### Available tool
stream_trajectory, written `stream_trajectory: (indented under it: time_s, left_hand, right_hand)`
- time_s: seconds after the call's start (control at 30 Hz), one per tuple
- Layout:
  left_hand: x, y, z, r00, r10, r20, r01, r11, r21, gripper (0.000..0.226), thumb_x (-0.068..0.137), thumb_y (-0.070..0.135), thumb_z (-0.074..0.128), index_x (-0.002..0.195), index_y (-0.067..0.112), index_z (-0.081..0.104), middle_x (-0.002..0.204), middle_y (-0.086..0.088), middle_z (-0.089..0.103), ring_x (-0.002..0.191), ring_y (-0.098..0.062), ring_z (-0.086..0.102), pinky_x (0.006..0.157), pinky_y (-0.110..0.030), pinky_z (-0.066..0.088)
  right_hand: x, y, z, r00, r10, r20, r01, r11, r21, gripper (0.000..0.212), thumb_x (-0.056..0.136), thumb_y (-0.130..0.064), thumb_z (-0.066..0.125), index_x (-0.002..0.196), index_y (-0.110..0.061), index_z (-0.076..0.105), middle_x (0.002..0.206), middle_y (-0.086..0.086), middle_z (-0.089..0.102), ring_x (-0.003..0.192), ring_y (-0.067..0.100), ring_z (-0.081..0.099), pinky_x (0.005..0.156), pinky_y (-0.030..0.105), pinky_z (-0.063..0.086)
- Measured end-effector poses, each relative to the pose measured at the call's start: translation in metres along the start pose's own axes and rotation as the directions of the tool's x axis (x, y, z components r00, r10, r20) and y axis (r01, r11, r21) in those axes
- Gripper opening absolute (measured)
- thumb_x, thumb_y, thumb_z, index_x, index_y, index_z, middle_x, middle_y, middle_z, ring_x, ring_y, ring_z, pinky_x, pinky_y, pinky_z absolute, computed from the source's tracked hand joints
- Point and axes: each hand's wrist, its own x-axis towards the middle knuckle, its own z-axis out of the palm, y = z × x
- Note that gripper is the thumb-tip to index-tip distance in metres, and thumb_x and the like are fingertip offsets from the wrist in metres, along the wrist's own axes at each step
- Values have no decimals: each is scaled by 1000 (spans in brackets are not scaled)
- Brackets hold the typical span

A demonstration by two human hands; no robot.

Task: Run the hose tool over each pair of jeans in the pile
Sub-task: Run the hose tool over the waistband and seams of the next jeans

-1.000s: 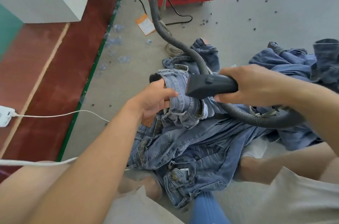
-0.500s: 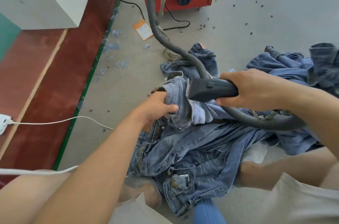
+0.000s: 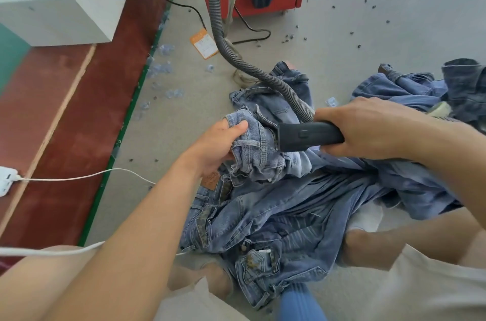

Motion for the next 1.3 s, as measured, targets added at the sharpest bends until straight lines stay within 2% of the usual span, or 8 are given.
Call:
stream_trajectory:
  time_s: [0.13,0.27,0.43,0.6,0.83,0.97,1.1,1.3]
  left_hand:
    - [-3,3,7,999,-10,50,12,999,-41,25,110,27,46,118,15,65,113,-13,76,102,-31,74,84,-43,61]
    - [-7,6,6,999,-29,27,31,998,-63,30,110,27,47,126,8,63,107,-11,77,94,-27,74,70,-35,60]
    - [-14,11,4,967,-36,251,91,973,-214,54,109,40,30,145,6,52,142,-26,58,120,-39,61,103,-61,47]
    - [-15,9,3,888,6,460,170,925,-341,75,102,59,20,148,7,50,147,-25,52,128,-42,55,102,-62,46]
    - [-15,7,6,813,109,572,194,876,-442,81,102,63,15,154,6,40,151,-28,44,133,-46,47,107,-68,39]
    - [-16,9,14,800,119,588,210,862,-461,87,101,66,12,159,3,29,162,-30,26,145,-50,30,115,-77,18]
    - [-16,10,20,815,95,572,221,861,-458,91,98,69,16,157,2,34,160,-31,31,141,-47,32,104,-61,37]
    - [-15,5,16,777,182,602,240,798,-552,89,100,70,13,161,7,24,165,-27,24,150,-51,22,116,-76,16]
  right_hand:
    - [4,-14,5,998,-56,4,56,998,34,22,90,-53,65,100,-40,50,70,-13,58,62,4,53,54,32,45]
    - [9,-18,0,993,-62,-96,87,955,283,27,86,-55,68,102,-39,54,70,-15,61,64,1,57,62,33,49]
    - [5,-2,-16,994,18,-108,11,963,269,20,83,-50,69,92,-38,55,73,-22,63,67,-5,59,55,21,38]
    - [5,-19,-2,999,-48,4,47,994,98,20,87,-52,65,95,-38,53,68,-15,59,63,3,54,59,33,47]
    - [10,-24,-11,985,-20,-173,69,956,285,23,86,-51,71,97,-37,57,69,-15,62,62,1,57,56,24,45]
    - [2,-25,-20,994,-51,-94,67,982,176,21,84,-53,67,95,-39,56,65,-17,59,61,0,56,55,25,43]
    - [4,-42,-10,990,-121,-78,126,990,66,21,86,-53,63,94,-37,51,64,-16,54,61,4,53,53,33,42]
    - [4,-28,-27,984,-21,-176,70,958,277,21,83,-50,69,92,-39,54,73,-19,61,72,-8,58,54,20,36]
